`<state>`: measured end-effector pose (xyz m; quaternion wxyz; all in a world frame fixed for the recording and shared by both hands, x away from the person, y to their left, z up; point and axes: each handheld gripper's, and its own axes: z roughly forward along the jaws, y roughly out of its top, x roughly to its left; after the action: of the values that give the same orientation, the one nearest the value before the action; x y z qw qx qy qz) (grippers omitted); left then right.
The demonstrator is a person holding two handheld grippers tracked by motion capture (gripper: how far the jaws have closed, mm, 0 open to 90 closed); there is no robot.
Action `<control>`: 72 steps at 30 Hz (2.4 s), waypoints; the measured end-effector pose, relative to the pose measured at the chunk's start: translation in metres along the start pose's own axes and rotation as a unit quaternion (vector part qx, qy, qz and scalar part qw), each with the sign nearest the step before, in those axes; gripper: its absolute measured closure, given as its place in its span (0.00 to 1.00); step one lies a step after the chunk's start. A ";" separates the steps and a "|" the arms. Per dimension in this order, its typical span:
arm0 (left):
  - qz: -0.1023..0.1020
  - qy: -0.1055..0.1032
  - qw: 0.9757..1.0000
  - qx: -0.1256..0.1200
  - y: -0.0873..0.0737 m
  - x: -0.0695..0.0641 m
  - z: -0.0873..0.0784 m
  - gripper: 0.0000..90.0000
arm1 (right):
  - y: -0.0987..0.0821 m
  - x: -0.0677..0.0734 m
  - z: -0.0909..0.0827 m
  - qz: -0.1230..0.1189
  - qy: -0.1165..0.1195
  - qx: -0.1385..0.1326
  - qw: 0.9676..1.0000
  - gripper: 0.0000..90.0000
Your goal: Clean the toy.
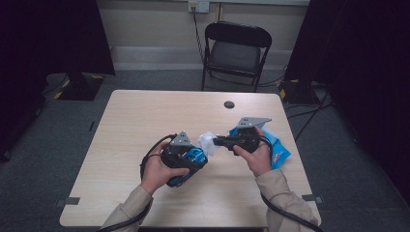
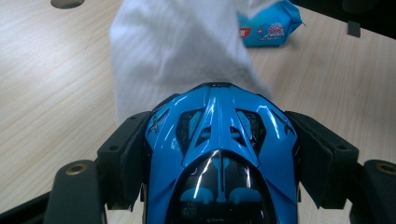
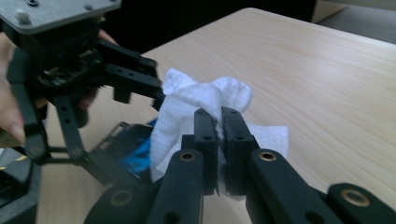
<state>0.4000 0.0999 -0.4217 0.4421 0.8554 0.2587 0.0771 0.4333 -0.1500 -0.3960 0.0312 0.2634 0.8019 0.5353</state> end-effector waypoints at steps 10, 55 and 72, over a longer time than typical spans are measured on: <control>0.006 0.002 1.000 0.000 -0.001 0.001 -0.002 0.29 | -0.005 0.005 0.032 0.031 0.039 0.013 0.999 0.96; -0.010 0.024 0.999 -0.020 -0.004 0.014 -0.017 0.29 | -0.033 -0.009 -0.007 0.039 0.019 -0.004 0.999 0.96; -0.013 0.020 1.000 0.006 -0.015 0.016 -0.002 0.29 | -0.001 -0.001 -0.002 0.044 0.070 -0.064 0.995 0.96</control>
<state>0.4074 0.1172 -0.4342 0.4326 0.8530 0.2789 0.0868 0.4333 -0.1529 -0.3967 -0.0313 0.2577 0.7542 0.6031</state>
